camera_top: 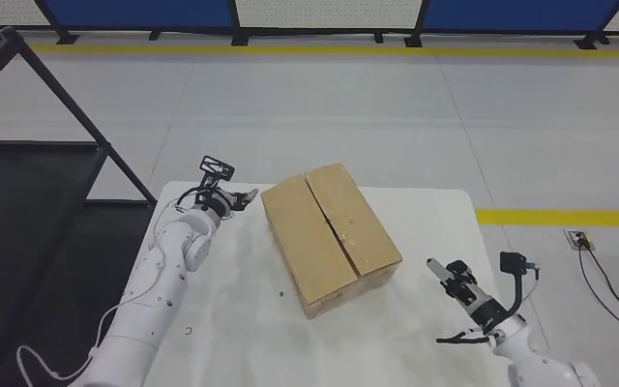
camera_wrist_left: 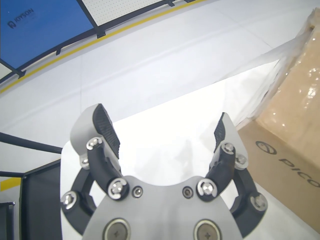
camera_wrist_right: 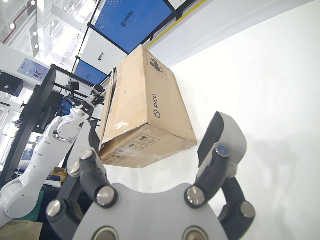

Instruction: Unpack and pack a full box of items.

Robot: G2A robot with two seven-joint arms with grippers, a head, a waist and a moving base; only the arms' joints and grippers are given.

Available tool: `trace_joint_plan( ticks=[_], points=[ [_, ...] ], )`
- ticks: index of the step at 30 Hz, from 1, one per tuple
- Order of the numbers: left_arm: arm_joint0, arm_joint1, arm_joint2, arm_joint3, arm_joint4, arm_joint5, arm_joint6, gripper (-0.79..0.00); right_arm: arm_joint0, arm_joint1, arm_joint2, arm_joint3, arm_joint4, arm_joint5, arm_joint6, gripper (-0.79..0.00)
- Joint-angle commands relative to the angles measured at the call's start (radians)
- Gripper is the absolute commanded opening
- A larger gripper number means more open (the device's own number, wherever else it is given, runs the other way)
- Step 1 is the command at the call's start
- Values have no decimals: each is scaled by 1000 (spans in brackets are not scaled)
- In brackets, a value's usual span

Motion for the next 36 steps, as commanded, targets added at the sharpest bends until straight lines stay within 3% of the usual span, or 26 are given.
trace_joint_plan(
  ticks=[1,12,18,23,28,32,36],
  points=[
    [-23,-9,18,32,-1,-3,12,0,-11,1,4,-1,-6,-3,-3,0],
    [-69,-28,77,130,38,-120,87,0,-32,12,12,6,-43,-3,45,0],
    [-39,-18,62,97,40,-157,121,0,-11,14,12,27,-41,64,52,0],
    [14,-3,35,23,37,-169,124,0,-25,29,36,21,-17,-8,213,0],
    [62,8,-16,-37,16,-58,105,0,-33,36,21,23,37,-99,286,0],
    [82,6,-47,-52,-17,78,95,0,0,34,-46,45,74,-95,307,0],
    [104,5,-69,-67,-52,137,90,0,57,29,-124,78,84,-75,300,0]
  ],
)
